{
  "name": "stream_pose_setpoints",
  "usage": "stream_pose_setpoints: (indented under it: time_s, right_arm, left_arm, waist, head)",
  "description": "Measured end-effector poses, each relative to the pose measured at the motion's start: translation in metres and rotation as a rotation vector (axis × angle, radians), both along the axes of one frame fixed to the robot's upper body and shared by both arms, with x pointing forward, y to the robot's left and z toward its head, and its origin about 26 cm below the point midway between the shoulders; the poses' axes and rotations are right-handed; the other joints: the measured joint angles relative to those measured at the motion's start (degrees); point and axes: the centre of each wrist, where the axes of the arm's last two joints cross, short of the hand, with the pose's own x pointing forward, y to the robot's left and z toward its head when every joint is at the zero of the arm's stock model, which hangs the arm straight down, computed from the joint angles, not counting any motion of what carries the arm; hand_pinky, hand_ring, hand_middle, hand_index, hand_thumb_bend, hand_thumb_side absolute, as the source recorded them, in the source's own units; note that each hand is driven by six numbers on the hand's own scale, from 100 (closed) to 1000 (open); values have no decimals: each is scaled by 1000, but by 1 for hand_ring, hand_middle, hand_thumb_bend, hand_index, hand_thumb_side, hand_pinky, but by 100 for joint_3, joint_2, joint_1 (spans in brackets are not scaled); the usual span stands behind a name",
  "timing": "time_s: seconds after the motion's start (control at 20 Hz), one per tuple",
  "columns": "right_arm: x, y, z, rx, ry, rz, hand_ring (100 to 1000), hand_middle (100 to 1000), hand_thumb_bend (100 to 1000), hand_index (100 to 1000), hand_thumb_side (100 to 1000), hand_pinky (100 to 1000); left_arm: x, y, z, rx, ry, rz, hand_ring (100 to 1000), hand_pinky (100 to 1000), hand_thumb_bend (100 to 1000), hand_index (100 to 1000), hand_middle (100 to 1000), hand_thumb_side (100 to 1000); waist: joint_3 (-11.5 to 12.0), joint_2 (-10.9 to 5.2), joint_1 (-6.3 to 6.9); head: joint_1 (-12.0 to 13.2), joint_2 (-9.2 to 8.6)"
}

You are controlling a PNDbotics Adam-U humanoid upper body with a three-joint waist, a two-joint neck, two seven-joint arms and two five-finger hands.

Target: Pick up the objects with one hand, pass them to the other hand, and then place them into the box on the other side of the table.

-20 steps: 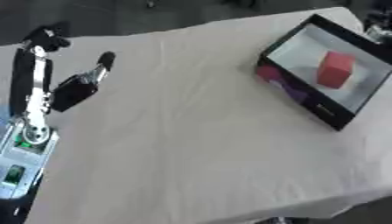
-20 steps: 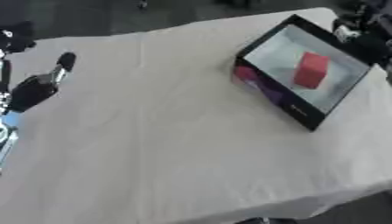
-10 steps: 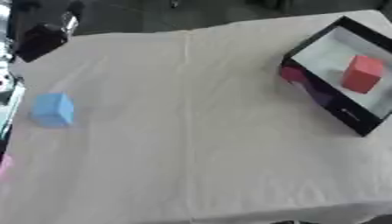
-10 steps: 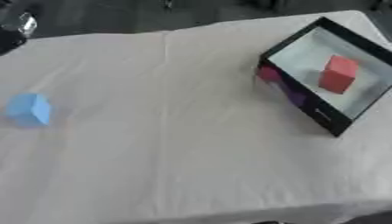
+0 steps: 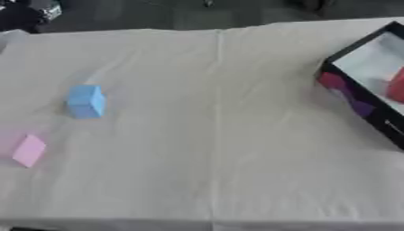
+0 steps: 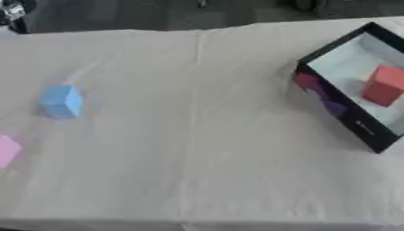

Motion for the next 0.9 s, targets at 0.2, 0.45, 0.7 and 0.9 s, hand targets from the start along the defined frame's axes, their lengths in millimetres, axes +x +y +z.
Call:
stream_pose_setpoints:
  time_s: [0.2,0.45,0.7,0.9]
  right_arm:
    - [-1,0,-2,-2,6,0,1000,1000,100,1000,373,1000]
    - [-1,0,-2,-3,6,-1,1000,1000,100,1000,383,1000]
    - [-1,0,-3,-12,13,-5,1000,1000,100,1000,392,1000]
    - [-2,-1,-5,-20,21,-9,1000,1000,100,1000,404,1000]
  left_arm:
    - [6,16,4,157,103,-82,789,817,702,848,747,424]
    - [9,32,-2,266,197,-103,821,831,799,856,765,295]
    - [14,44,-4,397,302,-130,827,828,861,819,763,110]
    - [19,49,-4,479,376,-158,820,824,863,800,754,100]
  waist:
    - [-13,0,-8]
    - [-16,1,-3]
    - [-28,4,-34]
    - [-39,17,-67]
  head:
    - [83,-4]
    - [107,-5]
    - [100,-4]
    - [103,-20]
